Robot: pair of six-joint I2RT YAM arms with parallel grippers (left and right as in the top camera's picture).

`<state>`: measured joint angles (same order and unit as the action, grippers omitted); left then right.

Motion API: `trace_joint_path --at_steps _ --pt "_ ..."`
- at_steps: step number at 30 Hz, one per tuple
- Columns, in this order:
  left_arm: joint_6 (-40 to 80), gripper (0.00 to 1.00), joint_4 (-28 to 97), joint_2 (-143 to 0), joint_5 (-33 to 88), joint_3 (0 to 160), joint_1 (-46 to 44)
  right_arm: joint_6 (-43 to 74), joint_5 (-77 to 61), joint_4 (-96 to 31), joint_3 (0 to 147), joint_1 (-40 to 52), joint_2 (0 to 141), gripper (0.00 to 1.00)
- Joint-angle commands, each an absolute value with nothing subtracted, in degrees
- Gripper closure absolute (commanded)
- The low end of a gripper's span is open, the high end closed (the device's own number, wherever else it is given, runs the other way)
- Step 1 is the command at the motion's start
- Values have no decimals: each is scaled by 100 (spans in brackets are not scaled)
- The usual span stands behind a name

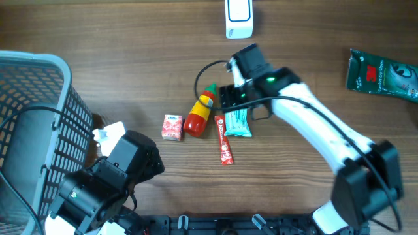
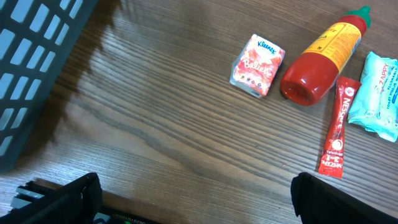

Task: Scan the item barcode
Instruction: 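Grasp the white wipes pack with the right gripper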

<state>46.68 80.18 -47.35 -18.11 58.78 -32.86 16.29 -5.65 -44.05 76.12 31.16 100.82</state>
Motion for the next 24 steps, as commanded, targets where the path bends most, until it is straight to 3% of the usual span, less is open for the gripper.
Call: trace_joint_path --at_steps 1,8,11,16,19,21,23,24 --pt "4740 0 8027 -4724 -1846 5894 -3273 2193 200 -4399 7572 3422 10661 26" --pt "4737 0 8025 -4724 -1846 5894 -3273 2766 1358 -4383 7572 3879 11120 38" --pt "4737 0 8027 -4724 -1846 5894 -3273 2969 1420 -4401 7572 3879 11308 44" --pt "4737 0 8027 -4724 -1846 5894 -3273 3015 1214 -4497 7572 3879 11727 45" --pt "4737 0 8027 -4724 -1846 5894 -3273 3326 1225 -4635 7572 3879 11730 52" --pt "4740 0 8027 -4724 -1846 5894 -3273 3505 1223 -4700 7572 3879 11734 65" --pt "4740 0 8025 -4724 -1846 5894 -3273 3625 1205 -4724 7575 3879 11734 89" --pt "4737 0 8027 -4724 -1846 5894 -3273 3642 974 -4718 7594 3876 11721 95"
